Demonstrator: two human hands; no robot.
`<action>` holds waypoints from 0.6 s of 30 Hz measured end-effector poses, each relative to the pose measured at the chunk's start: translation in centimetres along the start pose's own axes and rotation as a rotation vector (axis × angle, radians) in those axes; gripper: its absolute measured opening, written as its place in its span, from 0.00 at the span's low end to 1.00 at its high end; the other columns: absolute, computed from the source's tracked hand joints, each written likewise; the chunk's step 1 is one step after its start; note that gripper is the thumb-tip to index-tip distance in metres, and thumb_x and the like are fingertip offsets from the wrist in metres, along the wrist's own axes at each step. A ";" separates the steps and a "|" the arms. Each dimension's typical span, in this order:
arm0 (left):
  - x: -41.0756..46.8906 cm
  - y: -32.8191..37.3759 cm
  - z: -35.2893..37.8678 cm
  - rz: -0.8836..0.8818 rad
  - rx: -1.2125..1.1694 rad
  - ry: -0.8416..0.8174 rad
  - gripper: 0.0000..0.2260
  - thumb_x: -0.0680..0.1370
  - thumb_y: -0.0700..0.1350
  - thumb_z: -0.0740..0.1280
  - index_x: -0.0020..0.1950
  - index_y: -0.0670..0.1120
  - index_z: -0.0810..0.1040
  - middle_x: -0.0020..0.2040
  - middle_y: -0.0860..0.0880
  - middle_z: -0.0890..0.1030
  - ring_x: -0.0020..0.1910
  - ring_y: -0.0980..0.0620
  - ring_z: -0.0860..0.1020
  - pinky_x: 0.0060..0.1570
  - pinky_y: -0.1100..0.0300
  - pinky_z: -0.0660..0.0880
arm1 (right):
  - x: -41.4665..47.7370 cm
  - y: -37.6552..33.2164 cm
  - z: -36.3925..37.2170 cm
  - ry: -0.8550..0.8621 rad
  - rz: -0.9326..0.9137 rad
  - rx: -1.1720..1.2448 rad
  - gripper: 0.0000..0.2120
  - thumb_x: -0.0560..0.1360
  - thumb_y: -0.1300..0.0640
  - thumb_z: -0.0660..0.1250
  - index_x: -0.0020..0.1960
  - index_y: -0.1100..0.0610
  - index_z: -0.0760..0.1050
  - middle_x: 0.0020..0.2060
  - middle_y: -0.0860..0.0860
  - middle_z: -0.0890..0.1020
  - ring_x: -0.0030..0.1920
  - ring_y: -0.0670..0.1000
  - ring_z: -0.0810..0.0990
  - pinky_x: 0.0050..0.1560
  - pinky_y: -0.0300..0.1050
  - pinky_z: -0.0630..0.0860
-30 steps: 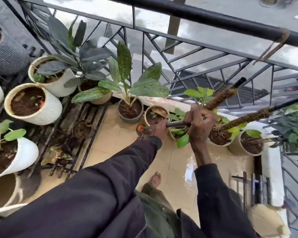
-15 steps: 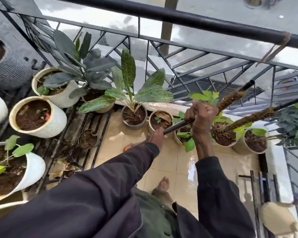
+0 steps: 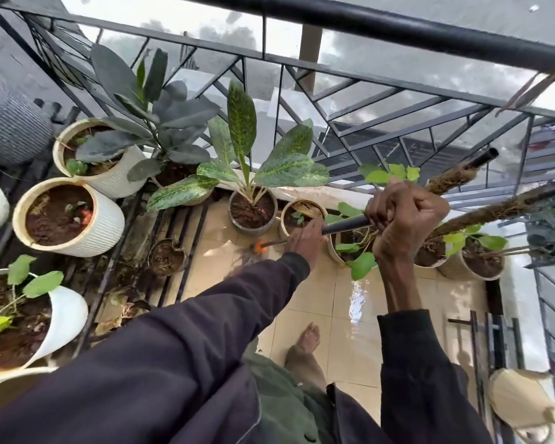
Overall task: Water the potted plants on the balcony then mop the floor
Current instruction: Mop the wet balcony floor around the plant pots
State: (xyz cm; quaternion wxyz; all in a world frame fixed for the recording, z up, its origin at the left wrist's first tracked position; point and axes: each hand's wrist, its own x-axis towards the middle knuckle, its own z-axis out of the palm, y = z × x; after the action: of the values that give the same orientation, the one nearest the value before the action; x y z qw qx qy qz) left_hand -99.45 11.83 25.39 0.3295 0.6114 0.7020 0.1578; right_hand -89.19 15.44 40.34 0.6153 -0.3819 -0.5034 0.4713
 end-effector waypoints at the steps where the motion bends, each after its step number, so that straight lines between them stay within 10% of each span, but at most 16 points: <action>1: 0.7 0.3 -0.3 0.006 -0.023 -0.016 0.14 0.83 0.39 0.61 0.69 0.42 0.72 0.64 0.42 0.78 0.60 0.38 0.78 0.59 0.45 0.73 | 0.0 0.3 0.2 0.012 -0.023 -0.031 0.25 0.75 0.69 0.62 0.27 0.45 0.76 0.21 0.38 0.71 0.18 0.48 0.65 0.27 0.42 0.65; 14: 5.5 0.4 -1.5 -0.065 -0.133 -0.133 0.11 0.84 0.39 0.59 0.66 0.43 0.72 0.61 0.36 0.78 0.60 0.35 0.78 0.58 0.44 0.74 | 4.3 2.0 1.1 0.170 0.099 -0.151 0.22 0.76 0.59 0.66 0.24 0.48 0.69 0.17 0.41 0.66 0.17 0.47 0.63 0.37 0.39 0.79; 18: 4.4 -0.6 -1.7 -0.087 -0.085 -0.128 0.14 0.84 0.39 0.60 0.70 0.43 0.71 0.62 0.38 0.79 0.61 0.37 0.78 0.61 0.43 0.74 | 4.5 2.0 1.5 0.161 0.187 -0.090 0.25 0.77 0.64 0.65 0.22 0.50 0.71 0.17 0.42 0.66 0.17 0.47 0.62 0.26 0.37 0.67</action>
State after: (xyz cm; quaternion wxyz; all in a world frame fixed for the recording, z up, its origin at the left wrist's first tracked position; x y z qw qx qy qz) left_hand -101.16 16.27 25.03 0.4060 0.5744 0.6981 0.1338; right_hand -90.85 20.32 39.94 0.5894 -0.4910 -0.4353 0.4712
